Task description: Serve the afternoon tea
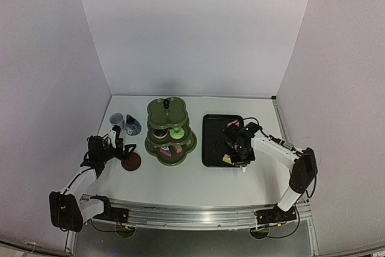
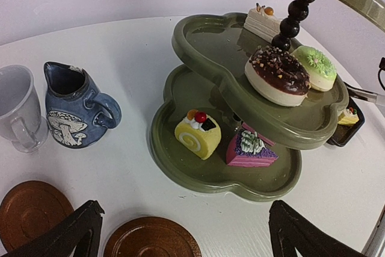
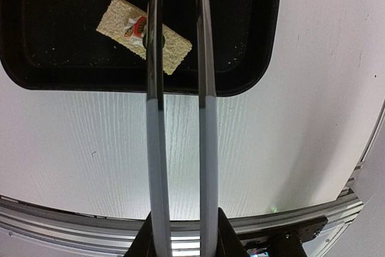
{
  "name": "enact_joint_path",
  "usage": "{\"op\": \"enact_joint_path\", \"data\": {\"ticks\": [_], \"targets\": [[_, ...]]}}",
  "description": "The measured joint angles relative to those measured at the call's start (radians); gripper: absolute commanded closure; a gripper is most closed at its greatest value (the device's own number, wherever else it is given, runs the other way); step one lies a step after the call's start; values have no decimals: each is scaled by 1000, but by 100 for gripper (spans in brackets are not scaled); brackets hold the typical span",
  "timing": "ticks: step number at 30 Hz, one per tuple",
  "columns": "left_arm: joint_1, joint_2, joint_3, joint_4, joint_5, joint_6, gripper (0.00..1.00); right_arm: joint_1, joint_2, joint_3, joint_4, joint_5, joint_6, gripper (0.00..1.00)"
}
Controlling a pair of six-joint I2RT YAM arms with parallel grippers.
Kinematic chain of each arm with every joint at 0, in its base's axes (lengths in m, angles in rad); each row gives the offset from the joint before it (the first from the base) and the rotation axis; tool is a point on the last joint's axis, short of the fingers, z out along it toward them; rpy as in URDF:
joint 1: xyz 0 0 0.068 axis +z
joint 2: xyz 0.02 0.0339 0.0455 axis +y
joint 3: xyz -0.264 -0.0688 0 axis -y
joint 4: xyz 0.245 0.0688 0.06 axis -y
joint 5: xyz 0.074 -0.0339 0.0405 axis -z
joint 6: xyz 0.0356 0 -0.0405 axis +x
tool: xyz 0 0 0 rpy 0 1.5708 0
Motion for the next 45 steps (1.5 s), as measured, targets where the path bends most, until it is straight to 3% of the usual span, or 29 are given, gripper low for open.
{"op": "enact_joint_path", "data": {"ticks": [14, 25, 36, 40, 45], "targets": [[0, 0, 0, 0, -1, 0, 3, -2, -6, 133, 2, 37, -91, 100], [0, 0, 0, -6, -4, 2, 3, -13, 0, 389, -27, 60, -325, 100], [0, 29, 4, -34, 0, 46, 3, -19, 0, 466, -132, 38, -540, 100], [0, 47, 21, -38, 2, 80, 4, -23, 16, 569, -128, 30, -611, 100], [0, 47, 58, -45, 15, 122, 4, -24, 10, 577, -122, 5, -645, 100]]}}
